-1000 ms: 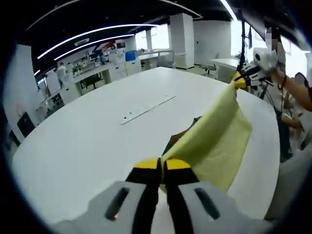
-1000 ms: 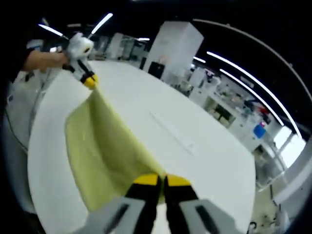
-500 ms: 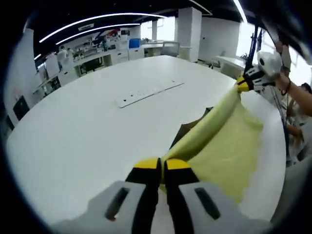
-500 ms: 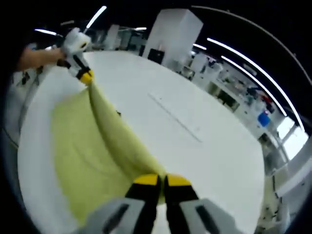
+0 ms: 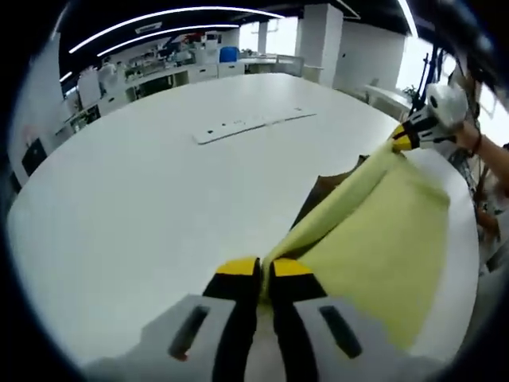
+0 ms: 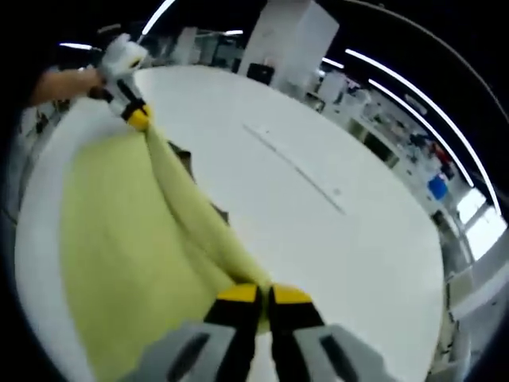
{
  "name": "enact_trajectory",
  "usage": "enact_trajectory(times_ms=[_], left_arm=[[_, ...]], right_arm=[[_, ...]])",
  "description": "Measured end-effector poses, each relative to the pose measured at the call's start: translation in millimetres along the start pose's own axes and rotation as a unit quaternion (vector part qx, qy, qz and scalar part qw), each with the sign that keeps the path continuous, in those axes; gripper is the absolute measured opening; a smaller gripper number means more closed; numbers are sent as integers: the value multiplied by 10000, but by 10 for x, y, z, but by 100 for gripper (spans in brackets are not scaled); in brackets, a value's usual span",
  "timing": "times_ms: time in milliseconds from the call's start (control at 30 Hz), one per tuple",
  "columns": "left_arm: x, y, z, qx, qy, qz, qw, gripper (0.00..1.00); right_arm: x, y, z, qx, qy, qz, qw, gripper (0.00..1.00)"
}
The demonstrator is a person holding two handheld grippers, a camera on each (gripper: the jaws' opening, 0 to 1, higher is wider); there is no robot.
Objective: Fold the garment on the visible template until the final outline fits inside the template.
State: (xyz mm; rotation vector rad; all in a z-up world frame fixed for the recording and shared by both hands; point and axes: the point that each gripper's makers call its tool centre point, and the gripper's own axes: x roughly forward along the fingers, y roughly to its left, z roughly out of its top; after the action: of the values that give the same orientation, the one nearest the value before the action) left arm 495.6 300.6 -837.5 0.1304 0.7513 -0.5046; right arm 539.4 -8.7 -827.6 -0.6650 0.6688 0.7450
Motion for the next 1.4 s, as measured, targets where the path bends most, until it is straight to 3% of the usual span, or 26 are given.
enact_trajectory(times_ms=[167, 300, 433, 567, 833, 967, 1033, 1200, 1300, 1400], left_arm=[[29, 46, 20, -7, -23, 113, 9999, 5], [29, 107, 47, 237, -83, 294, 9993, 12], [-50, 148, 25, 526, -73, 453, 9976, 18], [-115, 120, 46, 839, -159, 372, 9957, 18], [-222, 133, 137, 1767, -247, 486, 9827, 17], [-148, 76, 125, 1926, -249, 352, 9803, 15], [-87, 74, 74, 1740, -116, 312, 9842, 13], [22, 137, 29, 1599, -54, 202, 9869, 15], [6, 125, 29, 1706, -45, 105, 9853, 15], [7, 93, 28, 1889, -6, 8, 9820, 14]], right_arm=[[112, 31, -109, 108, 127, 116, 9998, 0], [131, 12, -109, 265, 81, 139, 9995, 1], [119, -51, -127, 489, 50, 103, 9987, 8], [29, -52, -129, 648, -38, 93, 9979, 15], [-106, -41, -154, 776, -165, 8, 9968, 22], [-182, -41, -126, 689, -308, -92, 9971, 20], [-165, -47, -105, 654, -390, -84, 9971, 18], [-31, 9, -203, 457, -208, 91, 9987, 17], [-11, 17, -266, 407, -79, 131, 9991, 13], [-5, 33, -259, 558, -149, 202, 9981, 10]])
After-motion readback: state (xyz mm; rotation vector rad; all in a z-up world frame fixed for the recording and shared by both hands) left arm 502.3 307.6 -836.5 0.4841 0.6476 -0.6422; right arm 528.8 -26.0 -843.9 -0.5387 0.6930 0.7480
